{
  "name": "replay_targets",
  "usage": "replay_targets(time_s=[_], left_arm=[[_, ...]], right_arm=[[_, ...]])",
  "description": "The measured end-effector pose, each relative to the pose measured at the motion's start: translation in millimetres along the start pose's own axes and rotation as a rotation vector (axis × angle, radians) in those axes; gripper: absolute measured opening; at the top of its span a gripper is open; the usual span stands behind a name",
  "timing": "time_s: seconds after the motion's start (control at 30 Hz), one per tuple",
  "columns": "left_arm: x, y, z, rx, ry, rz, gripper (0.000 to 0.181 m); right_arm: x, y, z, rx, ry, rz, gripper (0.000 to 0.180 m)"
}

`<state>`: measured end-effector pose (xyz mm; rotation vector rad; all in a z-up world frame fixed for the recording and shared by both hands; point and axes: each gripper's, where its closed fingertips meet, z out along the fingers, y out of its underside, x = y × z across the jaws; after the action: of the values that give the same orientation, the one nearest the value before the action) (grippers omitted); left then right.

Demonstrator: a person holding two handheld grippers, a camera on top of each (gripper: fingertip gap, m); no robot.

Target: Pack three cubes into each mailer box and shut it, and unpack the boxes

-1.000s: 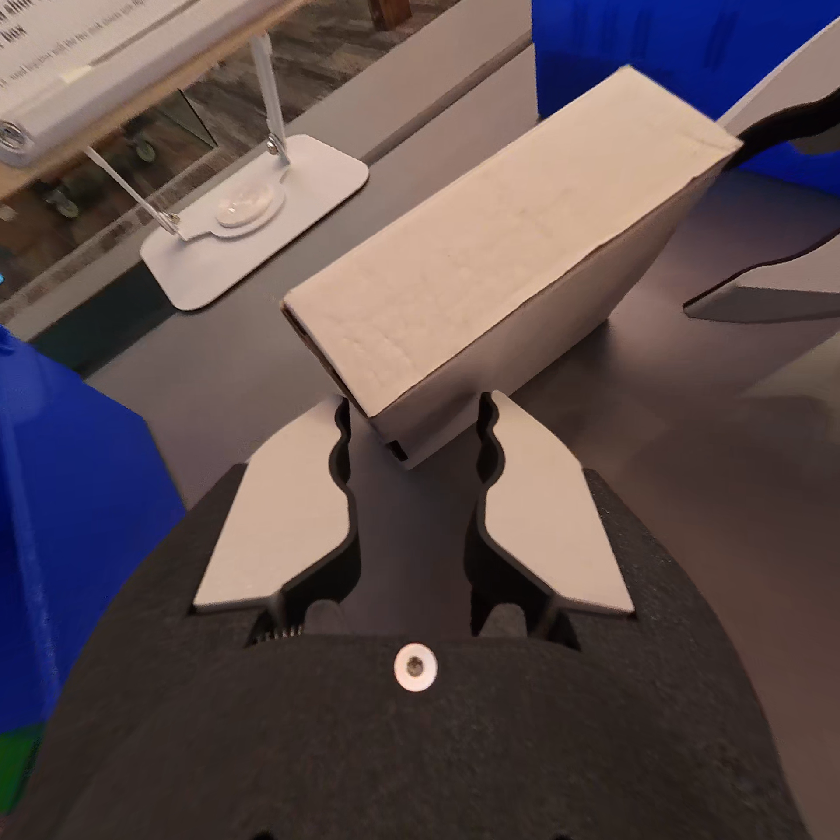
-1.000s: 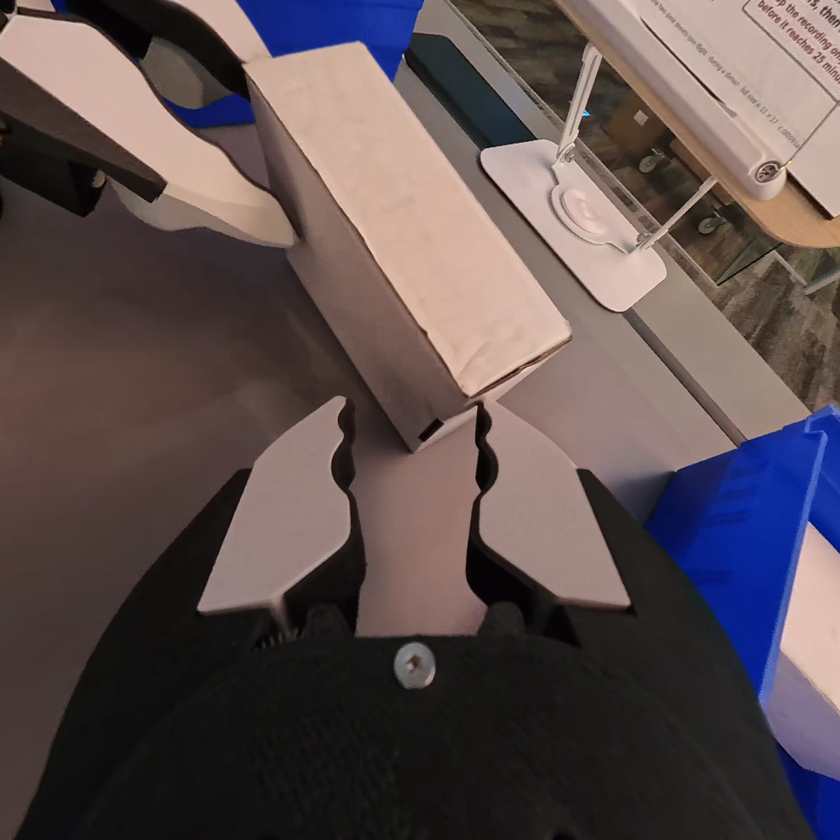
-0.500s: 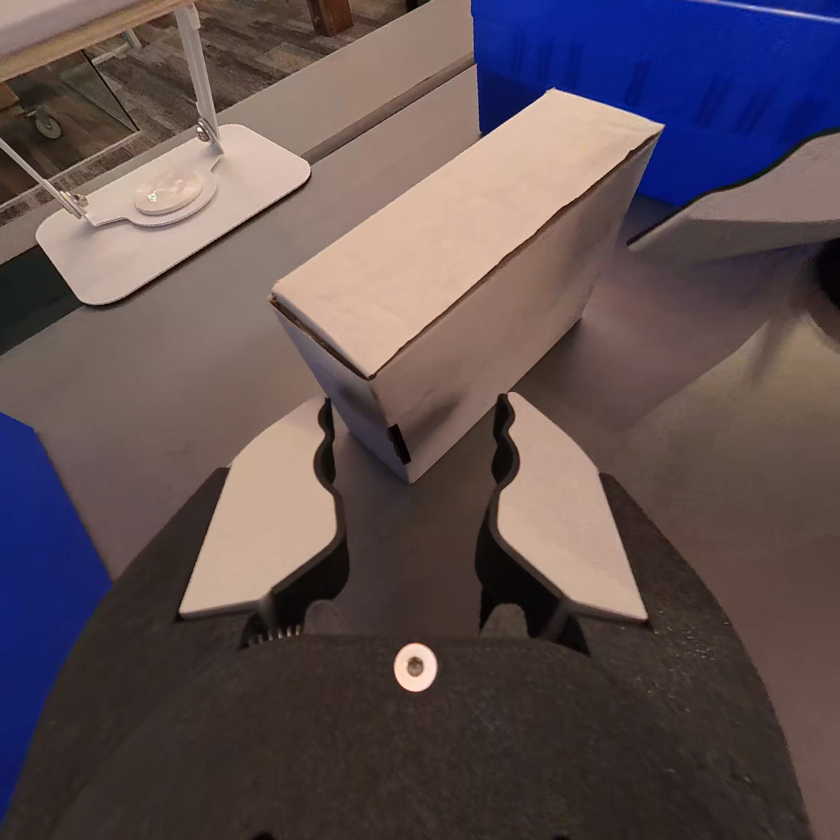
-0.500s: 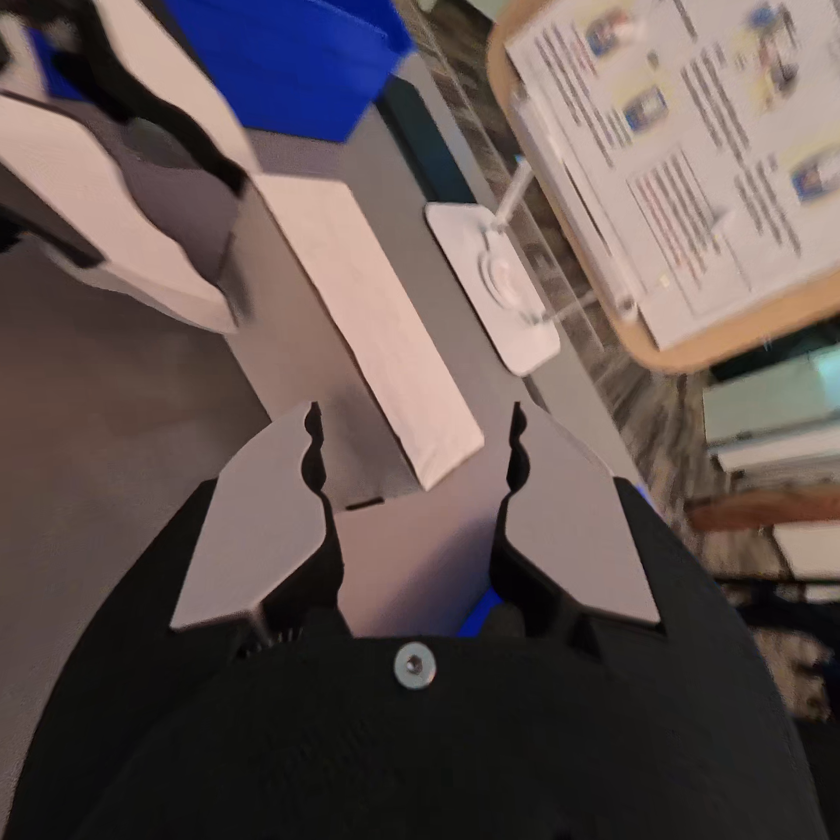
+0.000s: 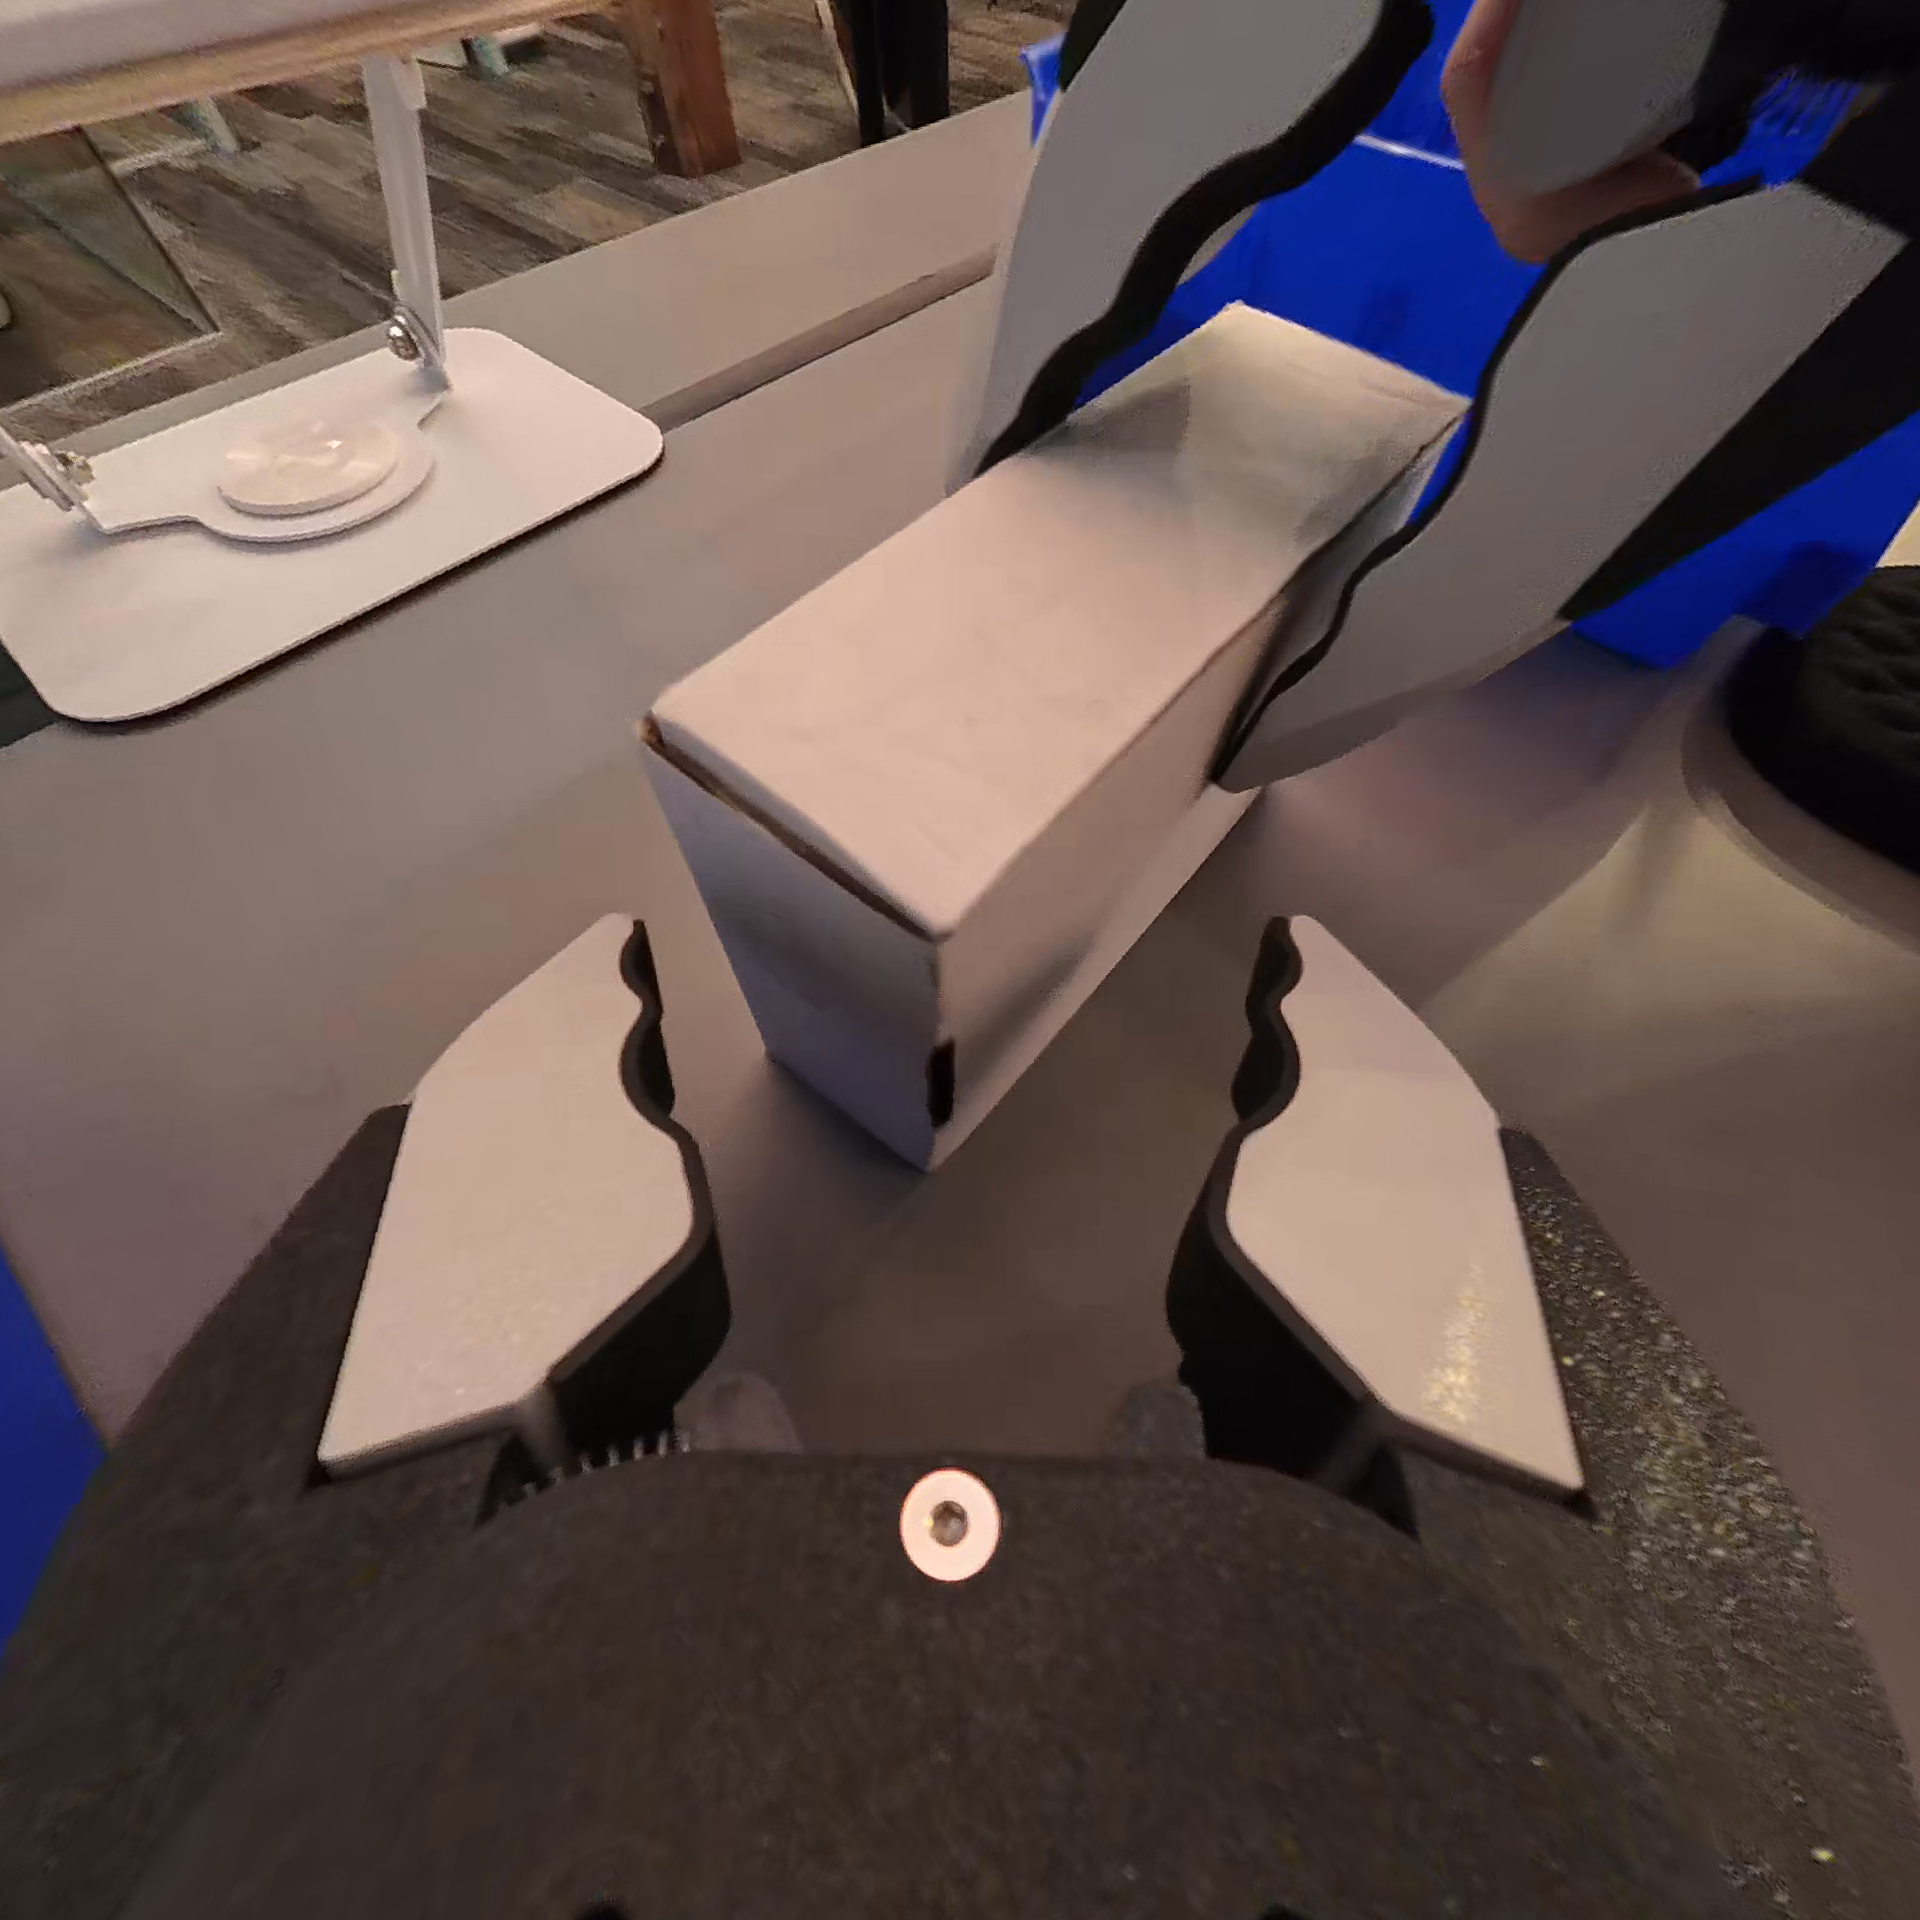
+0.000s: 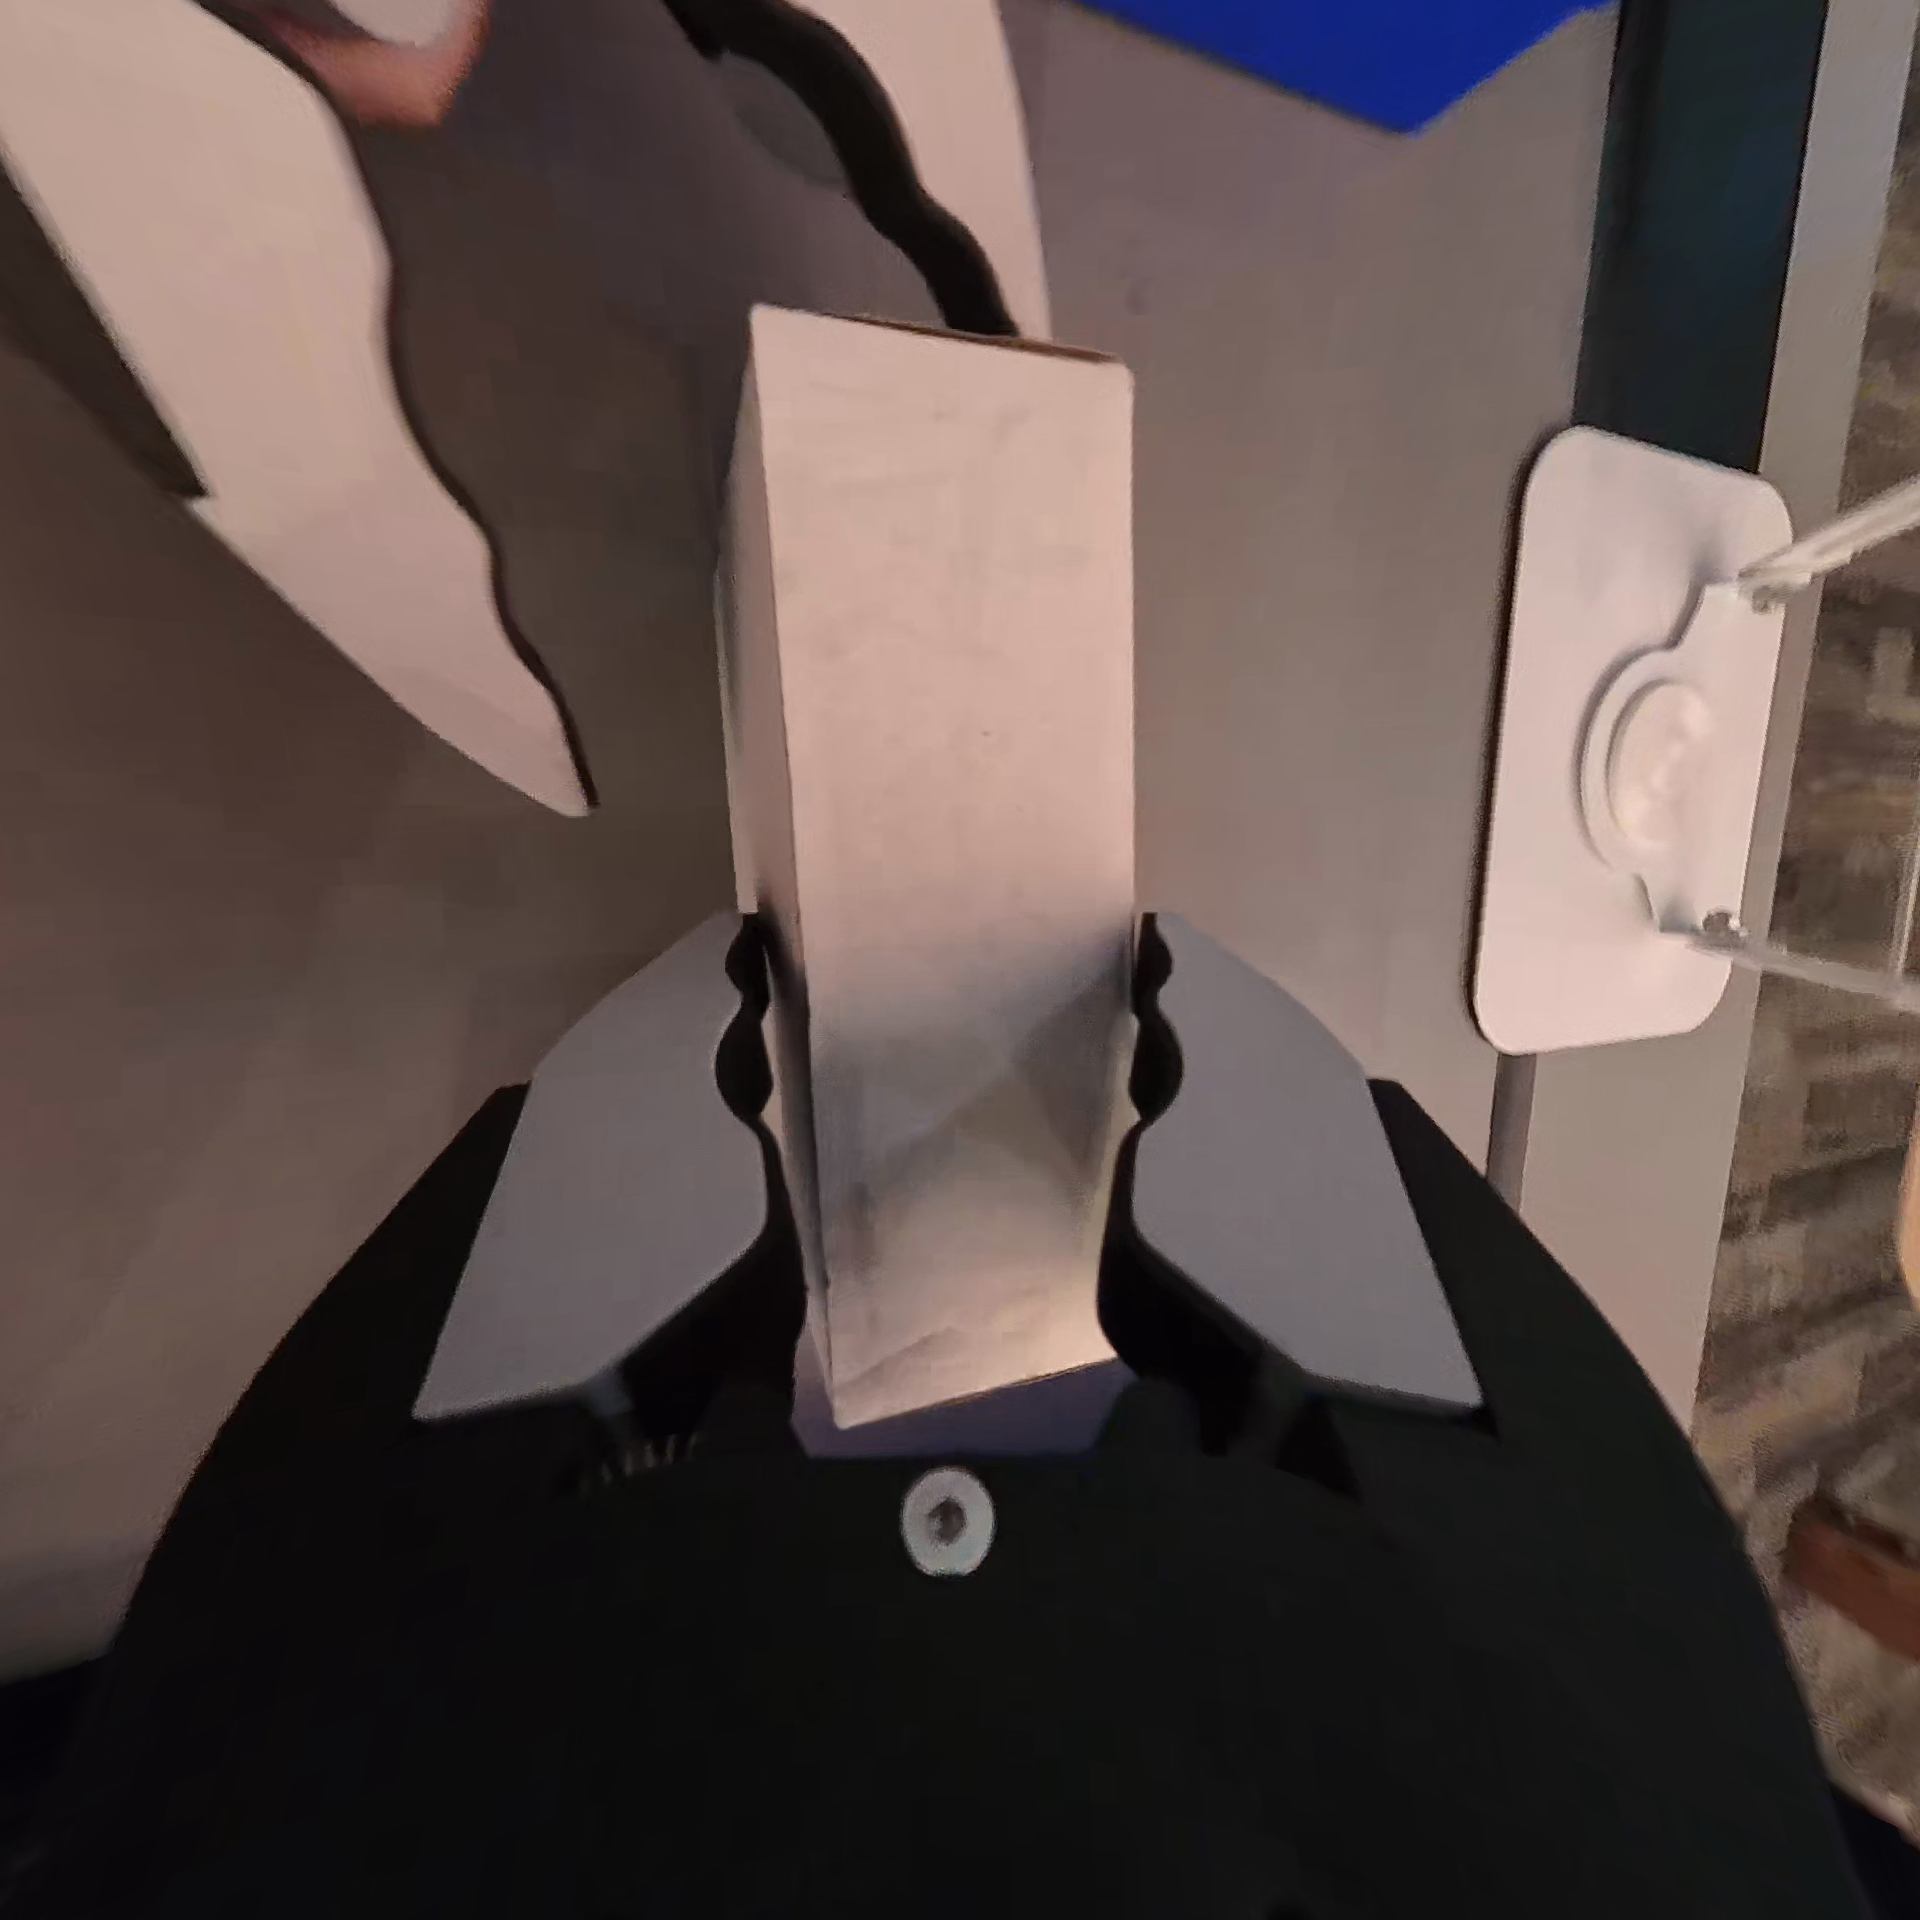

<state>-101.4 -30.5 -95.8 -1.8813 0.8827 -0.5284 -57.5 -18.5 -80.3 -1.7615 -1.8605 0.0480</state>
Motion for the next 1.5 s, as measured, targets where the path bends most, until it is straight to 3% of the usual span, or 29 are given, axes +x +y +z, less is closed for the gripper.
replay_targets(time_s=[0.17,0.43,0.8,0.87,1.13,1.23,1.33,1.4,1.43,1.5], left_arm=[[11.8,0.0,6.0,0.007,0.055,0.043,0.120],[26.6,-4.2,5.3,0.061,0.149,0.093,0.115],[27.7,-0.7,18.2,0.049,0.163,0.129,0.112],[27.6,0.8,18.9,0.033,0.190,0.105,0.102],[28.2,1.3,17.6,0.034,0.198,0.109,0.100],[29.7,-0.4,18.4,0.056,0.197,0.110,0.101],[32.0,-0.3,23.1,0.050,0.189,0.128,0.120],[31.8,-0.1,25.1,0.045,0.180,0.147,0.112],[30.7,-0.8,24.7,0.052,0.175,0.155,0.099],[31.2,-0.3,25.0,0.046,0.185,0.147,0.098]], right_arm=[[-21.3,-3.6,-10.8,0.086,-0.065,-0.109,0.066],[-32.5,-6.6,-14.4,0.121,-0.104,-0.190,0.066],[-31.5,-7.1,-12.5,0.114,-0.121,-0.153,0.067],[-30.6,-9.8,-16.9,0.118,-0.103,-0.157,0.068],[-26.9,-31.0,-37.9,0.134,0.019,-0.224,0.058],[-29.5,-32.6,-37.2,0.109,0.019,-0.228,0.052],[-29.3,-34.9,-36.6,0.111,0.027,-0.226,0.044],[-29.8,-34.2,-36.2,0.106,0.019,-0.223,0.044],[-31.7,-32.4,-36.0,0.096,0.004,-0.218,0.044],[-30.7,-32.5,-36.9,0.100,0.009,-0.208,0.044]])
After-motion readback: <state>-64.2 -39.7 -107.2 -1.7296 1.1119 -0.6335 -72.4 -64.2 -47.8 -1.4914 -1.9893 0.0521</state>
